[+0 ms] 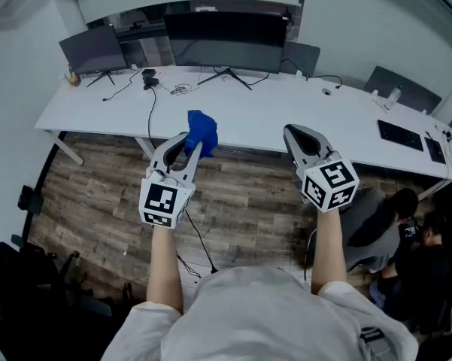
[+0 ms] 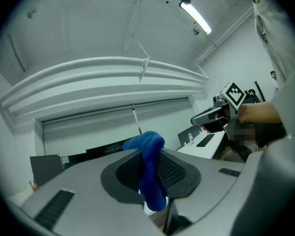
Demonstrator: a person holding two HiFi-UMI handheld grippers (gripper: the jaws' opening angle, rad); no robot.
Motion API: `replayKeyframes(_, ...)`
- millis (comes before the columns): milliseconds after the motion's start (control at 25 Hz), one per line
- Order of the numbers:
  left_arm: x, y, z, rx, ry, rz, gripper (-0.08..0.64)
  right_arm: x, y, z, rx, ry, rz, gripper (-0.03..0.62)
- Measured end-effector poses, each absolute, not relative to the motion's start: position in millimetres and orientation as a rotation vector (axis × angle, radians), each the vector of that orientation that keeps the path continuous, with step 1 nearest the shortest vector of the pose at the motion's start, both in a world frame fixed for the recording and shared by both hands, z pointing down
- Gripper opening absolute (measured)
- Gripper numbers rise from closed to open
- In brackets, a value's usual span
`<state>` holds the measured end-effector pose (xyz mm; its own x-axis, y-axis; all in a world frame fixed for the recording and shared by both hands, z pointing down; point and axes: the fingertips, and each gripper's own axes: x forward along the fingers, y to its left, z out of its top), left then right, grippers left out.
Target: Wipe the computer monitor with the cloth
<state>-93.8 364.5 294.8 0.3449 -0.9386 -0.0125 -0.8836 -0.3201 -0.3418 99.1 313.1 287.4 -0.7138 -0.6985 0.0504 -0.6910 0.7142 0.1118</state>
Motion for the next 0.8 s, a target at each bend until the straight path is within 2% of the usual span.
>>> replayKeyframes(520, -140.0, 354.5, 312.3, -2.364, 1.633, -0.217, 0.078, 52.9, 320.5, 292.5, 1.049, -2.886, -0.073, 0.012)
replayKeyframes(800, -154.8, 311.1, 317.9, -2.371, 1.647, -0.221, 0.078, 33.9, 264.0, 310.3, 1.056, -2.864, -0.008, 0.012)
